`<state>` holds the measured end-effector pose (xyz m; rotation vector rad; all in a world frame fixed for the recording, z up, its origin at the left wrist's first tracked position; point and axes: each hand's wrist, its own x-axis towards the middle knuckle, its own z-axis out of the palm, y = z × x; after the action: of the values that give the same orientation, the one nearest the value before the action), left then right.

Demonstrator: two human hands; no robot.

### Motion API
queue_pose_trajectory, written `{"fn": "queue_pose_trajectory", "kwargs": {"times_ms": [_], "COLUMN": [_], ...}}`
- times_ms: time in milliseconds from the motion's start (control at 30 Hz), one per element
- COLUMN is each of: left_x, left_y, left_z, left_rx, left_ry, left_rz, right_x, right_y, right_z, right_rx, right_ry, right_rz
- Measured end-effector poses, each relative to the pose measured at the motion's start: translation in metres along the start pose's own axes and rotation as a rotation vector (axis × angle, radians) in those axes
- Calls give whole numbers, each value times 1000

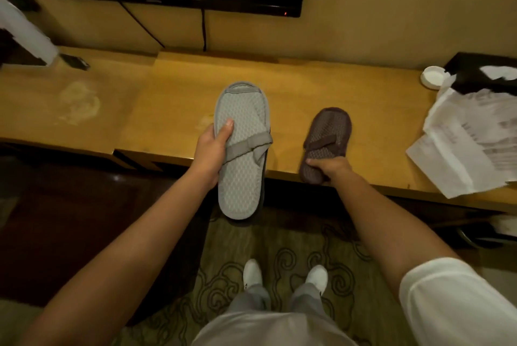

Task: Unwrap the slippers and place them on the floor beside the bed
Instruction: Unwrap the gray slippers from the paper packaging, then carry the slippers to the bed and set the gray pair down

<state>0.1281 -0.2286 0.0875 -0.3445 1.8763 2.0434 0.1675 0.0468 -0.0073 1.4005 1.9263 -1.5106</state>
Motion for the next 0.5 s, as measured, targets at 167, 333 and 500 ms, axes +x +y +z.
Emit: {"fn": "queue_pose_trajectory", "kwargs": {"times_ms": [167,333,500], "left_x": [-6,-23,-81], "left_y": [-4,10,21], "left_z": [-27,-54,-96], "left_rx": [64,95,48], "left_ry": [93,225,375], "left_rz": [133,230,279], "right_x": [-34,-93,-119], "right_y": [-41,-59,-72], "right_z": [13,11,30], "right_rx": [378,609,421], "right_ry": [-280,-665,-944], "right_rz": [-297,-397,-226]}}
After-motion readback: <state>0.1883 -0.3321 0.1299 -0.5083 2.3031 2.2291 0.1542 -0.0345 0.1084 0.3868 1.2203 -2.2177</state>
